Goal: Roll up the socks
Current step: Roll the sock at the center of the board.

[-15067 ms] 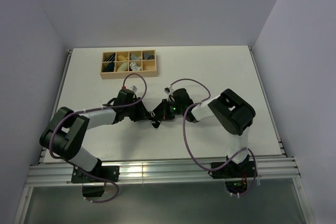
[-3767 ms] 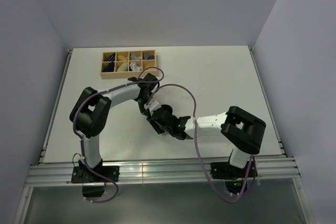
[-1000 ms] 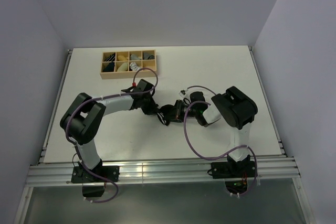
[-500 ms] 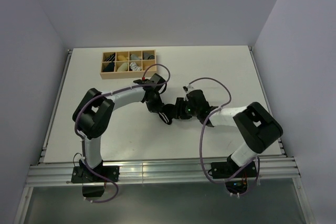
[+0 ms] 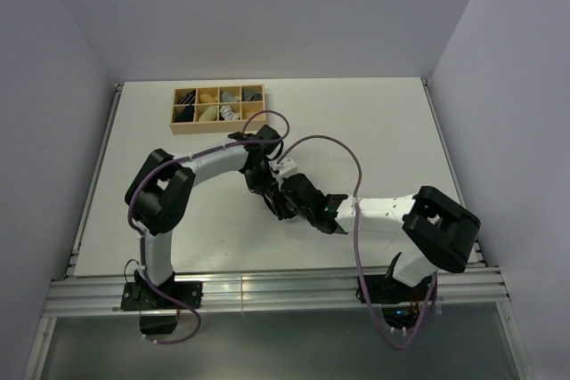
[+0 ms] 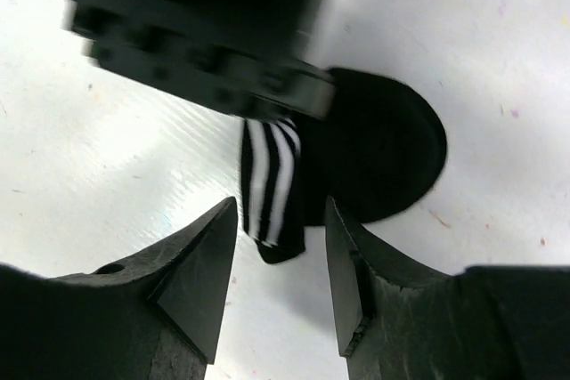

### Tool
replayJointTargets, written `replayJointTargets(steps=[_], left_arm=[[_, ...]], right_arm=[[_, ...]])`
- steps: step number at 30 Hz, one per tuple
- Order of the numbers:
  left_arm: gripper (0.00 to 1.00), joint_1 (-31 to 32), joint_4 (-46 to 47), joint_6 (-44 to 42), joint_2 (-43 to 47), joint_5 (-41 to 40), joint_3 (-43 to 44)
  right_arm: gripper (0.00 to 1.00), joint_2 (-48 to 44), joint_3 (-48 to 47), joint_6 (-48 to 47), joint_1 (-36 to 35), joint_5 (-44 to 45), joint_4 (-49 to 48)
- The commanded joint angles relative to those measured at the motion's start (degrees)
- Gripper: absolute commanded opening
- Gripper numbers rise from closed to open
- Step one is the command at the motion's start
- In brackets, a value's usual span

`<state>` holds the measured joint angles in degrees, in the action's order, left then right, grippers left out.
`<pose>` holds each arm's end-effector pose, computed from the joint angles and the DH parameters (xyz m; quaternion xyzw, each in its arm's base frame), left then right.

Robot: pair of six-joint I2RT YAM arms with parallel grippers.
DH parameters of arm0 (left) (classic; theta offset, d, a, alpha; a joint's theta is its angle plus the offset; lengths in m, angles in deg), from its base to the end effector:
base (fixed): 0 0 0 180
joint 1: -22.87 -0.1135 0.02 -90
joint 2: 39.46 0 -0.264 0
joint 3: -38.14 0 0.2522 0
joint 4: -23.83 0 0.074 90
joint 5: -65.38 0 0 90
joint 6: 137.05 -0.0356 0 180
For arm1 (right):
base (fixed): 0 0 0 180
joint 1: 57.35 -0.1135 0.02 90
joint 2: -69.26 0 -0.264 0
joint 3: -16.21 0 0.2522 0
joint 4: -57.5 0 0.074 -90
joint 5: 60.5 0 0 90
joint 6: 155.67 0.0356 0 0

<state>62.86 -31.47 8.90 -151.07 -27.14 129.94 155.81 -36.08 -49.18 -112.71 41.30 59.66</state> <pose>0.2942 -0.2447 0.1676 -0.1404 0.9813 -0.0816 0.1029 0.1766 0.2428 0.1704 -0.2518 0.8528 0.1887 0.4169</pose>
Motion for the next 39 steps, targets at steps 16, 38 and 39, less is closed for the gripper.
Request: replayJointTargets(steps=[16,38,39], left_arm=[[0.0,0.18,0.23,-1.45,-1.15,2.0,-2.19],[0.37,-1.22,7.69,0.13,7.62,2.79,-9.65],[0.48,-1.58,8.14,1.0,8.68,2.79,-10.44]], right_arm=[[0.51,11.01,-5.42,-7.26,-7.05,14.91,-2.03],[0.0,10.85,-4.45,-2.17,-6.09,4.14,2.27],[0.0,10.41,-4.46,-1.29,-5.47,1.68,2.37]])
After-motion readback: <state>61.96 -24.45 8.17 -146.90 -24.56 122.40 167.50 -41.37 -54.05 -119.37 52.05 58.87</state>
